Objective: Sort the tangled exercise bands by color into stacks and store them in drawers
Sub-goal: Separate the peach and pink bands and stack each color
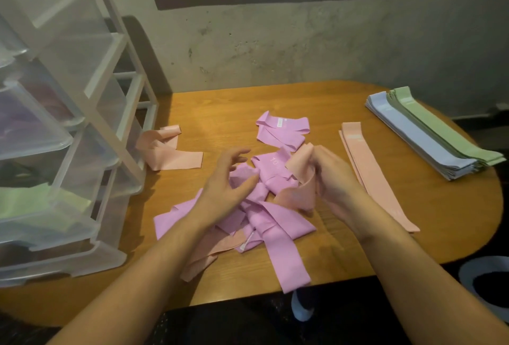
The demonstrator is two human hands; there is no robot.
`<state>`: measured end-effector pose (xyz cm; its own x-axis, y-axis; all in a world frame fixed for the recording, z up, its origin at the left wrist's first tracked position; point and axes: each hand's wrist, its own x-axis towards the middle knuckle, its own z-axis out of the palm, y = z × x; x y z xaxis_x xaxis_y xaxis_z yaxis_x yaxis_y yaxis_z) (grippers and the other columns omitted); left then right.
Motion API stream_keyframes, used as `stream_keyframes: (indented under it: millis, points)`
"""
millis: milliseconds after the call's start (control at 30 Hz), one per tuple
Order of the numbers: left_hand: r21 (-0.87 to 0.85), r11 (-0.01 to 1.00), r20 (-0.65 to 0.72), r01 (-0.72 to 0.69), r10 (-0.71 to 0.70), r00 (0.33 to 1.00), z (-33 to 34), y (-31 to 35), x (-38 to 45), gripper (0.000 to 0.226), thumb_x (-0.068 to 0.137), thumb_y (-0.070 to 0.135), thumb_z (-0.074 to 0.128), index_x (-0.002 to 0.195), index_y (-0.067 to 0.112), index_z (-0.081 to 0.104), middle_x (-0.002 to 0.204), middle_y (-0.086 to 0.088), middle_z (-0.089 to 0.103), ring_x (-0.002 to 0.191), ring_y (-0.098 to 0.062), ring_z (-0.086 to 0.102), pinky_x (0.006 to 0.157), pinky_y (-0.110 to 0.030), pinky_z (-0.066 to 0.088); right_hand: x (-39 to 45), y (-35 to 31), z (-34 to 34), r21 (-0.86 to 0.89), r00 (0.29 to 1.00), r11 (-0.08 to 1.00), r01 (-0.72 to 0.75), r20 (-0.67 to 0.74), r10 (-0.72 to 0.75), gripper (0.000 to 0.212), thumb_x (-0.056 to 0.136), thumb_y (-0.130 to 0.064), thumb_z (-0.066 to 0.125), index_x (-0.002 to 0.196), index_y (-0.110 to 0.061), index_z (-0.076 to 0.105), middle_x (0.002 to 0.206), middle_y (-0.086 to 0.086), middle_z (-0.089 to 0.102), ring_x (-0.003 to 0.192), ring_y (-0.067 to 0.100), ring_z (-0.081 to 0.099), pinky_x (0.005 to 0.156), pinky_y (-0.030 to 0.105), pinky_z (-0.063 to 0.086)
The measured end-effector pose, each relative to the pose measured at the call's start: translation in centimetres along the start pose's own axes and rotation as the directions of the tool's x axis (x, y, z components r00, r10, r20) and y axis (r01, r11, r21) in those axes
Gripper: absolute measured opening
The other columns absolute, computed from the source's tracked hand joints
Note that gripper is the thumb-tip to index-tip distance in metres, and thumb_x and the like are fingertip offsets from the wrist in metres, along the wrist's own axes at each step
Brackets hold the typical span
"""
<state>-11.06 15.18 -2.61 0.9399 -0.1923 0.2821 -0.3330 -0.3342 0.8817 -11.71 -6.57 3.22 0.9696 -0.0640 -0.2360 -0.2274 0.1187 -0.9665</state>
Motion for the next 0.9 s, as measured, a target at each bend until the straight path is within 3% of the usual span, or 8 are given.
stream_keyframes:
  millis: [67,167,367,433,500,633,733,900]
  points:
    - [-0.081,0.997,0.034,0.009,-0.006,0.999,1.3,1.5,0.2,0.053,0.084,0.045,0.064,0.133,0.041,0.046,0.132,0.025,0.051,0.126,-0.006,0.054,0.104,-0.023,0.043,-0.3,0.0,-0.5,-0.035,1.000,0.999,0.002,-0.011,-0.003,0.044,0.090,-0.002,0.042,0.055,-0.024,0.056,0.059,-0.009,0.048,0.061,0.011,0.041,0.055,0.028,0.030]
    - [-0.170,0.985,0.075,0.026,-0.013,0.997,3.2,2.7,0.5,0.054,0.084,0.044,0.064,0.134,0.037,0.045,0.141,0.012,0.051,0.126,-0.007,0.055,0.103,-0.026,0.045,-1.0,-0.2,-0.9,-0.109,1.000,0.994,-0.007,0.026,0.010,0.023,0.089,-0.003,0.043,0.076,-0.016,0.057,0.071,0.001,0.051,0.069,0.017,0.043,0.057,0.031,0.032]
    - [-0.345,0.909,0.278,0.234,-0.140,0.950,4.7,4.2,0.9,0.061,0.086,0.040,0.068,0.140,0.035,0.041,0.137,-0.006,0.057,0.106,-0.011,0.065,0.092,-0.037,0.054,-1.8,-0.8,-2.2,0.004,0.996,1.000,-0.018,0.091,0.017,0.008,0.100,-0.017,0.056,0.097,-0.014,0.064,0.081,0.015,0.049,0.056,0.016,0.041,0.043,0.025,0.028]
    - [-0.353,0.896,0.325,0.270,-0.154,0.933,4.8,4.8,0.9,0.056,0.091,0.028,0.064,0.143,0.026,0.042,0.127,-0.001,0.065,0.105,-0.008,0.065,0.088,-0.028,0.051,-1.9,-0.8,-2.7,0.066,0.990,0.997,-0.035,0.138,0.026,0.015,0.101,-0.012,0.052,0.106,-0.014,0.066,0.078,0.015,0.048,0.050,0.015,0.035,0.038,0.023,0.023]
    - [-0.366,0.882,0.369,0.297,-0.155,0.916,4.9,5.2,0.9,0.052,0.096,0.019,0.063,0.144,0.024,0.043,0.115,0.008,0.071,0.104,-0.005,0.065,0.085,-0.022,0.049,-2.0,-0.9,-3.3,0.108,0.983,0.993,-0.054,0.183,0.033,0.037,0.098,0.000,0.042,0.115,-0.019,0.070,0.079,0.015,0.051,0.048,0.014,0.032,0.035,0.021,0.022]
    - [-0.386,0.820,0.423,0.423,-0.250,0.871,5.0,5.4,1.1,0.057,0.086,0.040,0.070,0.138,0.038,0.047,0.113,0.006,0.073,0.111,-0.013,0.067,0.101,-0.037,0.053,-2.2,-1.3,-4.3,0.059,0.968,0.995,-0.076,0.242,0.060,0.066,0.088,0.009,0.029,0.124,-0.029,0.068,0.075,0.015,0.050,0.042,0.015,0.034,0.036,0.019,0.026]
    - [-0.463,0.693,0.489,0.553,-0.321,0.811,5.2,5.8,1.2,0.058,0.085,0.048,0.068,0.137,0.031,0.051,0.112,-0.001,0.072,0.110,-0.028,0.069,0.100,-0.044,0.053,-2.3,-1.6,-4.7,0.041,0.953,0.996,-0.080,0.296,0.064,0.071,0.085,0.009,0.030,0.132,-0.032,0.064,0.081,0.021,0.048,0.044,0.017,0.034,0.037,0.022,0.028]
    - [-0.697,0.503,0.349,0.510,-0.383,0.855,6.0,6.7,1.5,0.021,0.098,0.011,0.057,0.118,0.016,0.062,0.097,-0.005,0.072,0.084,-0.020,0.071,0.080,-0.030,0.060,-2.9,-1.9,-5.3,0.026,0.948,0.995,-0.098,0.306,0.086,0.068,0.085,0.011,0.031,0.132,-0.028,0.062,0.065,0.014,0.057,0.043,0.019,0.038,0.039,0.026,0.032]
